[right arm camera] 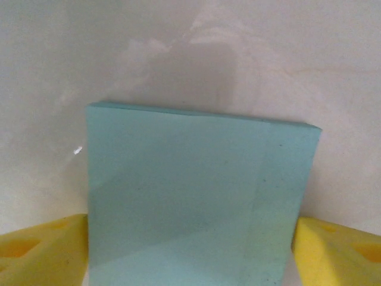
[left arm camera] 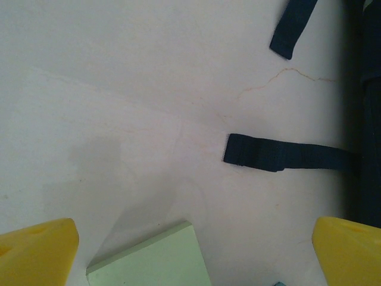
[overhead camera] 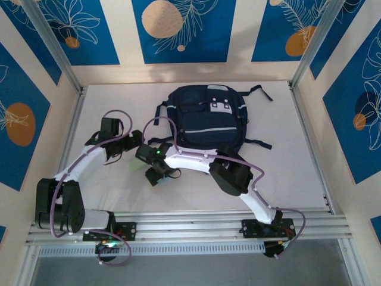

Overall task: Pack the student bag
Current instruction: Pick up the loose stationery from the bottom-center of the table, then open the student bag at the center of the table.

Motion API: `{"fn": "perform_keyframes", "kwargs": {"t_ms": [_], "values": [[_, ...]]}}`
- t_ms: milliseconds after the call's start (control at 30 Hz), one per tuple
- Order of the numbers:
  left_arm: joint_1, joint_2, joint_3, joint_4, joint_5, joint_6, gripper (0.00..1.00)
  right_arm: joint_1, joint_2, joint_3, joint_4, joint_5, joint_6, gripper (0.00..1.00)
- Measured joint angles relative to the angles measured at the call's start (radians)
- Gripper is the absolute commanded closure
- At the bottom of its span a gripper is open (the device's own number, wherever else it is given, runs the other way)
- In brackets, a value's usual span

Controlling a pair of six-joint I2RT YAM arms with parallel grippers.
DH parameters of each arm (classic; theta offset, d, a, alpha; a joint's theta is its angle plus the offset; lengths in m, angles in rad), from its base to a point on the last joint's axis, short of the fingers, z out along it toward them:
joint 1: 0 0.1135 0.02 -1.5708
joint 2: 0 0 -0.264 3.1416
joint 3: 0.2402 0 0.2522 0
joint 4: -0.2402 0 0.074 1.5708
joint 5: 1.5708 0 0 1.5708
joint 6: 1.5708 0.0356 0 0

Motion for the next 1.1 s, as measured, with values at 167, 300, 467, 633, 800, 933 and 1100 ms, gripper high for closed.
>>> {"fn": "perform_keyframes", "kwargs": {"t_ms": [167,300,467,633,800,933,1100], "values": [[0.003,0.0,0.0,0.0,0.0,0.0,0.0,0.001,0.0,-0.001,0.007,-0.001,-0.002,0.3],[0.003,-0.001,0.0,-0.001,0.0,0.001,0.0,0.0,-0.011,-0.023,0.032,-0.005,-0.002,0.35],[0.004,-0.001,0.003,-0.002,0.015,0.004,0.0,-0.022,-0.072,-0.097,0.047,-0.031,0.0,0.35],[0.001,-0.002,0.011,-0.001,0.059,0.008,0.0,-0.072,-0.221,-0.164,0.063,-0.075,-0.002,0.35],[-0.047,-0.002,0.062,0.0,0.067,0.032,0.0,-0.154,-0.472,-0.23,0.085,-0.103,-0.01,0.34],[-0.149,0.005,0.132,-0.003,0.049,0.079,0.05,-0.292,-0.658,-0.31,0.107,-0.117,-0.01,0.34],[-0.314,0.1,0.283,-0.022,-0.002,0.17,0.12,-0.525,-0.801,-0.444,0.12,-0.137,-0.006,0.34]]}}
